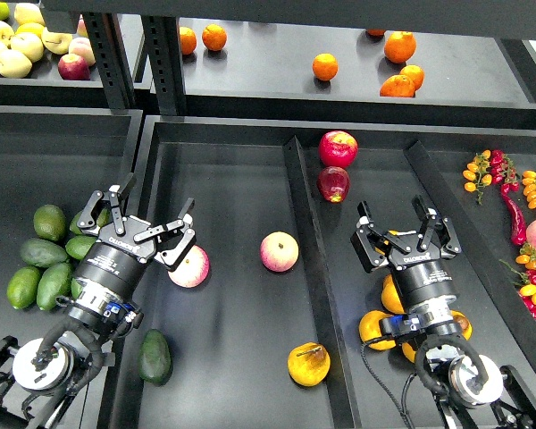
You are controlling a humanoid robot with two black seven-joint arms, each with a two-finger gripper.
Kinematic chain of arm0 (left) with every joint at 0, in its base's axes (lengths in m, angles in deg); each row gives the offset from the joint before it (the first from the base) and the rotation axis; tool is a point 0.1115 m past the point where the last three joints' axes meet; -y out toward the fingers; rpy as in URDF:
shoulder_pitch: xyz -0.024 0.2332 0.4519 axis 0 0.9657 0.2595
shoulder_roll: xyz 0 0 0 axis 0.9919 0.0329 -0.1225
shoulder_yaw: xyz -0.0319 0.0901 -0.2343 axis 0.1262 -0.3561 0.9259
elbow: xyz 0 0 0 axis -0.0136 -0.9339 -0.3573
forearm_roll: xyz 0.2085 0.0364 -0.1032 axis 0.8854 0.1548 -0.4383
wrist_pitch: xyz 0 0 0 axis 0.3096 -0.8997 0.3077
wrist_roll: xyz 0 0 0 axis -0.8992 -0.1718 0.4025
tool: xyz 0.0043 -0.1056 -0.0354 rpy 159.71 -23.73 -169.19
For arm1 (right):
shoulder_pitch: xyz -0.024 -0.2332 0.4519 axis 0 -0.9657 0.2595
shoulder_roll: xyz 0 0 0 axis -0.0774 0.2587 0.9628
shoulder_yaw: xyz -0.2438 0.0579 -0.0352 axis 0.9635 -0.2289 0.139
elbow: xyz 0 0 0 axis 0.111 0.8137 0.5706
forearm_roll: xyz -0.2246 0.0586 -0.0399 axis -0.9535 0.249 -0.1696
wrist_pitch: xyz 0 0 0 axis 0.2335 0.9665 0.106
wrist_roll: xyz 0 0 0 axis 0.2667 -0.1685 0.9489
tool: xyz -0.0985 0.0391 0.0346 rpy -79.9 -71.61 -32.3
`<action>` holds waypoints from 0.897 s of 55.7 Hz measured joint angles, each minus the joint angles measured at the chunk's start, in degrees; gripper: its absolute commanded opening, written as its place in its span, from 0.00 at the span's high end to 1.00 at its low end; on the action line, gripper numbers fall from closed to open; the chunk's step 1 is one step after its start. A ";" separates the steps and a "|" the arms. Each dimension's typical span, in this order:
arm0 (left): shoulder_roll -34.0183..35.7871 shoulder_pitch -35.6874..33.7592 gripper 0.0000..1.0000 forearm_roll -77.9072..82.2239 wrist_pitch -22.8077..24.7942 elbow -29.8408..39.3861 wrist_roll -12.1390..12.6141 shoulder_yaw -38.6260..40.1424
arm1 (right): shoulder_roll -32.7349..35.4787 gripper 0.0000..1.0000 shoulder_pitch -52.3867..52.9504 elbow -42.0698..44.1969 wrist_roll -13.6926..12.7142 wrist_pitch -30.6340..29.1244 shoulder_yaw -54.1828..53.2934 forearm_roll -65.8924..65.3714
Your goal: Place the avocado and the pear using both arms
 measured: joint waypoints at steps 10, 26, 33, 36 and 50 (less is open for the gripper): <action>0.00 -0.07 0.00 0.64 0.21 0.00 0.00 -0.74 | 0.00 0.01 -0.43 0.00 0.00 0.20 -1.22 0.05; 0.00 -0.40 0.00 1.25 0.22 0.00 0.36 -0.68 | 0.00 0.00 -0.51 0.00 0.00 0.61 -1.39 0.05; 0.00 -1.13 0.00 3.00 0.14 -0.13 4.13 -0.66 | 0.00 0.01 -0.51 0.00 0.00 0.69 -1.40 0.04; 0.00 -1.38 0.00 4.71 0.09 -0.13 5.96 -0.66 | 0.00 0.01 -0.49 0.00 0.00 1.01 -1.50 0.03; 0.00 -5.53 0.00 13.50 -0.03 -0.12 13.80 -1.64 | 0.00 0.01 -0.04 0.06 0.00 3.26 -4.05 -0.07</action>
